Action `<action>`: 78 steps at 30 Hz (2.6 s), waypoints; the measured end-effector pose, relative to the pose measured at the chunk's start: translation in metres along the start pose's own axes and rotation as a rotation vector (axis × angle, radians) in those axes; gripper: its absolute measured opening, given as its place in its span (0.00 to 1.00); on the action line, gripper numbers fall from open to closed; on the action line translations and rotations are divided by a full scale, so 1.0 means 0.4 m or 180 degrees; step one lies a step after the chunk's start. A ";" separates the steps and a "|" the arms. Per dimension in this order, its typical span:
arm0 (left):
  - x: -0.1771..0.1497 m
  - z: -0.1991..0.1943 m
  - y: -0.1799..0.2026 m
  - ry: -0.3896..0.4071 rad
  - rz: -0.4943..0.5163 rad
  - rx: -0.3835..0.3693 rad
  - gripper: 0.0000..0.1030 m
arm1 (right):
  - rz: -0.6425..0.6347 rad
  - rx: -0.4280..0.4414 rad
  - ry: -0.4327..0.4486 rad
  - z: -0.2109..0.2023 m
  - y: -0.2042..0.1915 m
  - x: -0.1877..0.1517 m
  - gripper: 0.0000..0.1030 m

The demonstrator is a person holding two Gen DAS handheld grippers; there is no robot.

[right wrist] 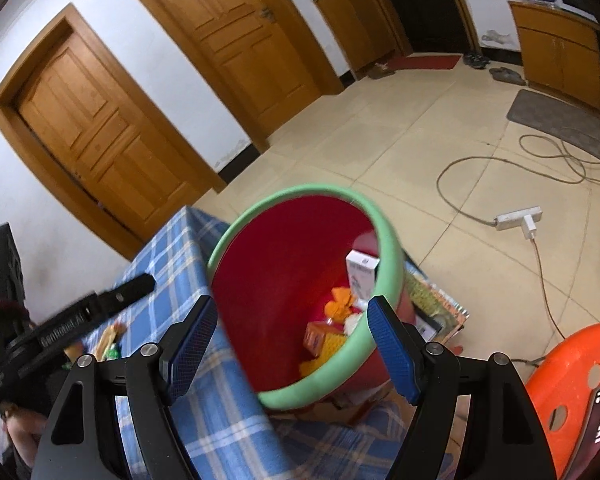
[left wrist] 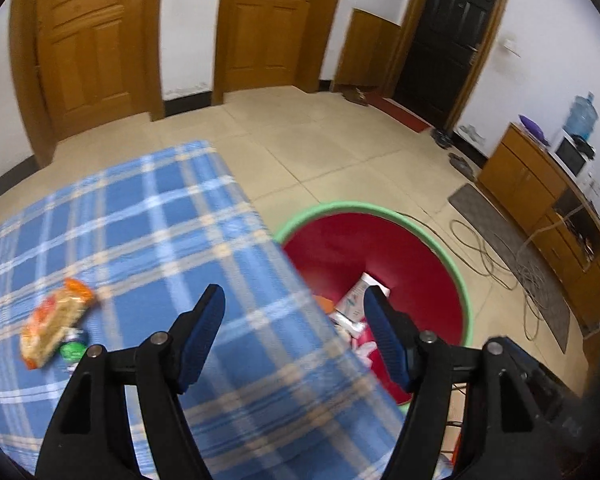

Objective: Collect trash
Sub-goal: 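Carry the medicine box over the red bucket and open the left tool, then move the left tool to the orange snack packet and grasp it, then grasp the small green toy figure with the right tool while the left tool holds the packet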

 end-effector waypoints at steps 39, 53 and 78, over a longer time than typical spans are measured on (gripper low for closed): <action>-0.090 -0.015 -0.490 -0.0235 -0.0454 0.0609 0.44 | -0.0326 0.0080 -0.0286 0.018 -0.138 -0.092 0.76; -0.122 -0.181 -0.553 0.0064 -0.0838 0.0861 0.42 | -0.0524 0.0243 -0.0177 -0.046 -0.222 -0.100 0.76; -0.226 -0.268 -0.692 0.0362 -0.1166 0.1016 0.42 | -0.1552 0.0446 -0.0441 0.078 -0.589 -0.236 0.71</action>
Point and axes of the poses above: each gripper's, at about its wrist camera, not at the fingertips, and z roughly the way its jaws point, y to its right, x to its top, the point moved 7 cm from there along z, roughly the way its jaws point, and after that the axes turned 5 degrees about y, right-handed, at the moved point
